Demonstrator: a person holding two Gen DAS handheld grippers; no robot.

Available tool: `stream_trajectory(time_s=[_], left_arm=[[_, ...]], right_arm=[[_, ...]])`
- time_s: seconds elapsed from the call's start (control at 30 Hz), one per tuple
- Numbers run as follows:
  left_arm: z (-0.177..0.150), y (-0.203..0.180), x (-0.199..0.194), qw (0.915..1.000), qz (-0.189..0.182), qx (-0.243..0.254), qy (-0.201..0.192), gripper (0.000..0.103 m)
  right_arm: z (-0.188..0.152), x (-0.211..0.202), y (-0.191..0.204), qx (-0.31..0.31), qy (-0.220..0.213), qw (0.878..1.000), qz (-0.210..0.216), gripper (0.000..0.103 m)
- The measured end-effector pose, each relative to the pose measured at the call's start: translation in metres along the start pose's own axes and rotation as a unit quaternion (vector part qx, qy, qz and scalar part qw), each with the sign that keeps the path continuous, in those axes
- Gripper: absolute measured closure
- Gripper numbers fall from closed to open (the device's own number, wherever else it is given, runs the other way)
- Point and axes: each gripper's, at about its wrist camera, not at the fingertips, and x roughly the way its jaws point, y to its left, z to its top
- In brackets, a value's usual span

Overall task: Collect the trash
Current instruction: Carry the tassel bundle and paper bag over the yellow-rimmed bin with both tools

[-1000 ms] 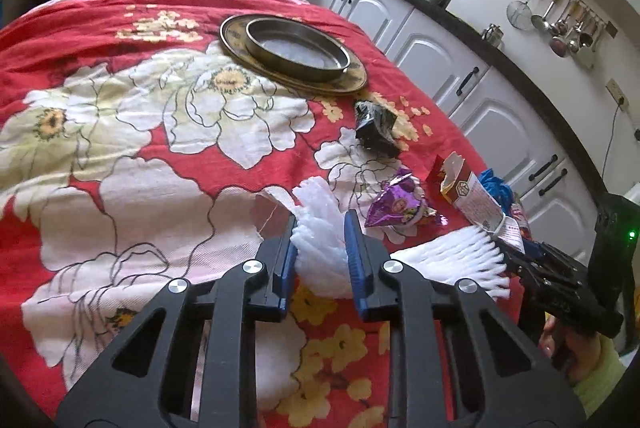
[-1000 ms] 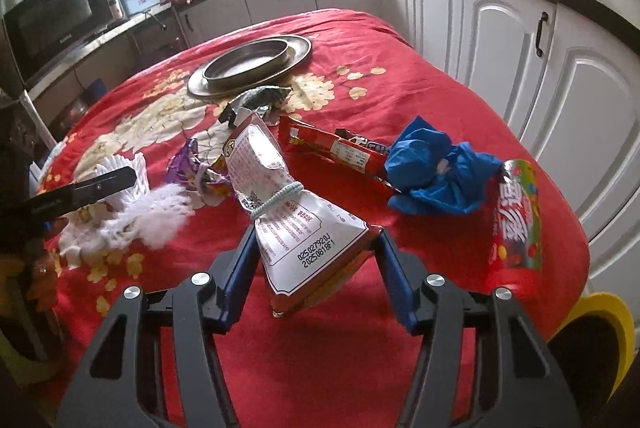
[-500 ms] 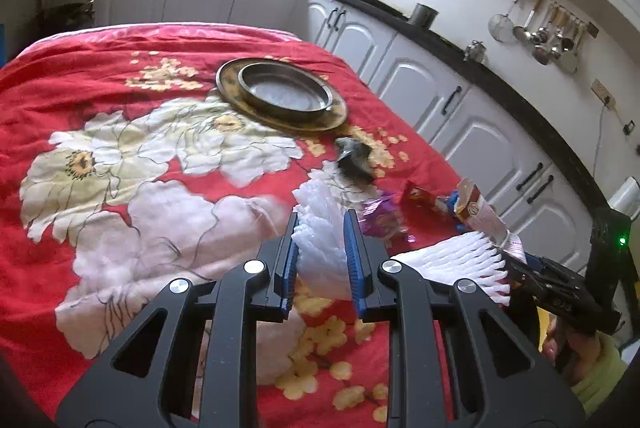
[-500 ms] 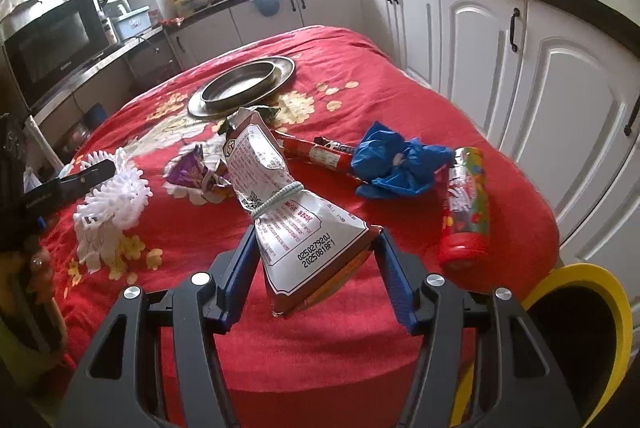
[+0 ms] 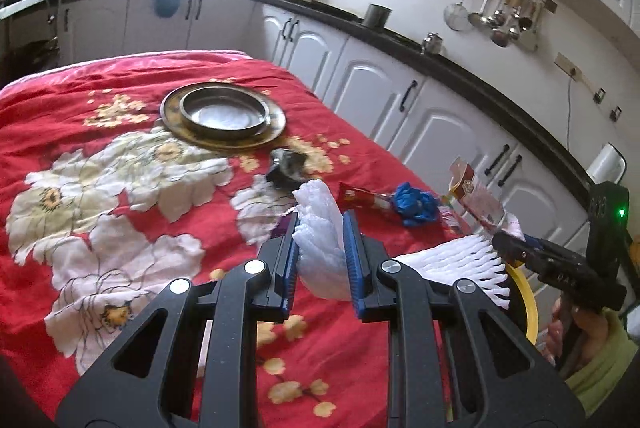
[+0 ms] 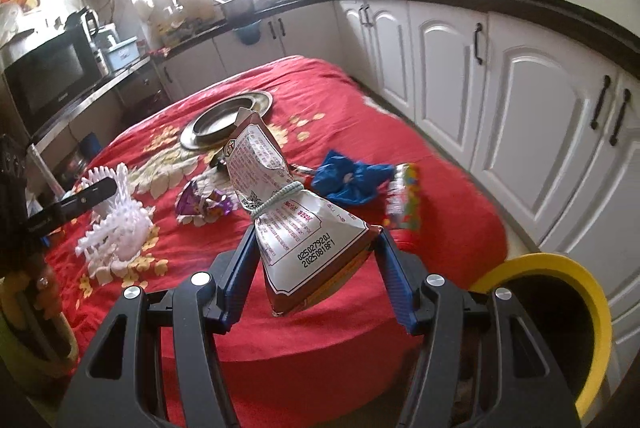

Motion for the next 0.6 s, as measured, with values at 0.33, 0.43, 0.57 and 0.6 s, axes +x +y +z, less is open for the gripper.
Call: stream_trajectory(time_s=[0.33, 0.43, 0.57, 0.6], left_arm=[[-0.001, -0.037, 0.012, 0.9990, -0.022, 0.039, 0.004, 0.088], [-0.002, -0.050, 0.018, 0.9981, -0.031, 0.053, 0.008, 0.088], [-0.004, -0.064, 0.026, 0.9966, -0.041, 0.070, 0.013, 0.088], [-0.005, -0.069, 0.028, 0.9961, -0.044, 0.076, 0.014, 0.088]], right_arm=[[-0.009, -0.034, -0.027, 0.028, -0.026, 0.999, -0.035, 0.047], [-0.014, -0.041, -0.033, 0.034, -0.031, 0.998, -0.045, 0.047], [-0.018, -0.050, -0.041, 0.042, -0.037, 0.997, -0.056, 0.047], [-0.018, -0.051, -0.043, 0.044, -0.038, 0.997, -0.058, 0.047]])
